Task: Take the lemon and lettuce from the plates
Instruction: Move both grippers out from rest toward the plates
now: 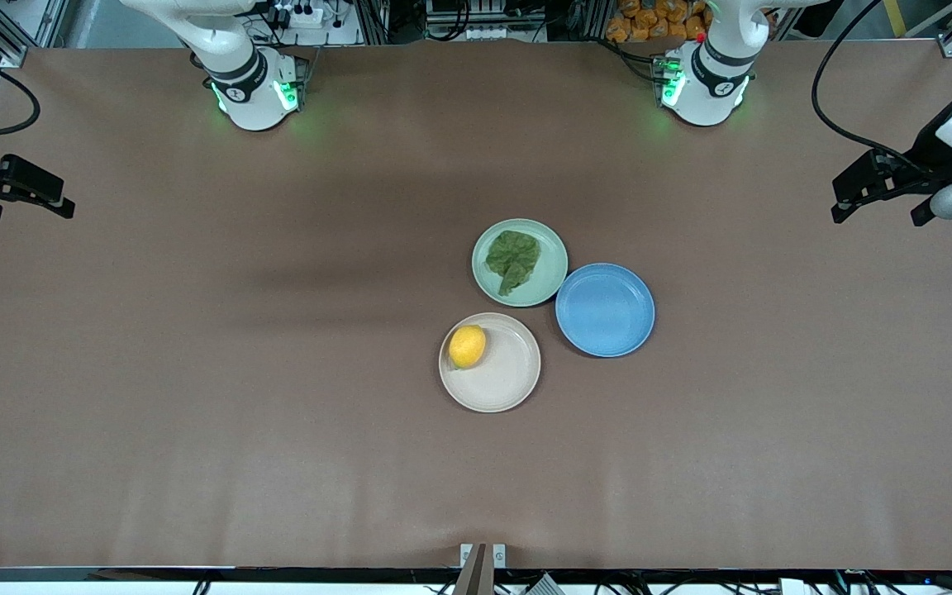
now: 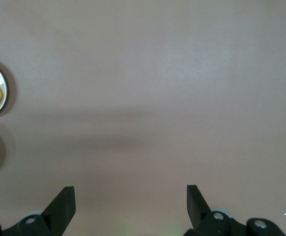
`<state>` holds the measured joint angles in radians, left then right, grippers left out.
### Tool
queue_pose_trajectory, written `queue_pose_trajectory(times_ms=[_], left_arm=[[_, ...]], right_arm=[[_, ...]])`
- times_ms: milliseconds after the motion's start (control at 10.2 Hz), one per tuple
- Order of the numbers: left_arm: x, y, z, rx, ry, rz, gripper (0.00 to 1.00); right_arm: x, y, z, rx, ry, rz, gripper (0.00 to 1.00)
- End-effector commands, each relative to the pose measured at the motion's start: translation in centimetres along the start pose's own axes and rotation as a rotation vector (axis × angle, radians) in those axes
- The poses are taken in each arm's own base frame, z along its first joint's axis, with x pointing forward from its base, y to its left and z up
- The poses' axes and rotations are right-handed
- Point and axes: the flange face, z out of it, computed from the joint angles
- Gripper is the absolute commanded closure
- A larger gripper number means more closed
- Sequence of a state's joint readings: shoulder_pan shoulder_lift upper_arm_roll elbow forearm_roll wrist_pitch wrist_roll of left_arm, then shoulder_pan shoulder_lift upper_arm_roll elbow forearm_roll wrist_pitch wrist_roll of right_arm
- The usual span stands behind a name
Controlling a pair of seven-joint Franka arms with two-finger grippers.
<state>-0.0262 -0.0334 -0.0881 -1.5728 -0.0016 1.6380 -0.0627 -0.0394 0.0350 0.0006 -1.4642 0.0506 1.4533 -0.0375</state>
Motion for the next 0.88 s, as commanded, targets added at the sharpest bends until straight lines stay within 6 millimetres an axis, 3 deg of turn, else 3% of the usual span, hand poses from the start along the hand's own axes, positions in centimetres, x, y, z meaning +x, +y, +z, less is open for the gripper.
queue_pose_trajectory(times_ms=[0,490,783], left_arm=[[0.1,-0.1,-0.1,-0.021,-0.005,0.007,0.00],[0.9,0.1,1.5,-0.023,-0.031,0.003,0.00],[3.4,0.5,5.8,-0.029,-0.077,0.004,0.00]], right_arm=[[-0.1,0.4,0.1,0.010,-0.001,-0.002,0.00],[0.0,0.2,0.6,0.016,-0.007,0.001,0.00],[0.0,-0.2,0.7,0.019,-0.010,0.002,0.00]])
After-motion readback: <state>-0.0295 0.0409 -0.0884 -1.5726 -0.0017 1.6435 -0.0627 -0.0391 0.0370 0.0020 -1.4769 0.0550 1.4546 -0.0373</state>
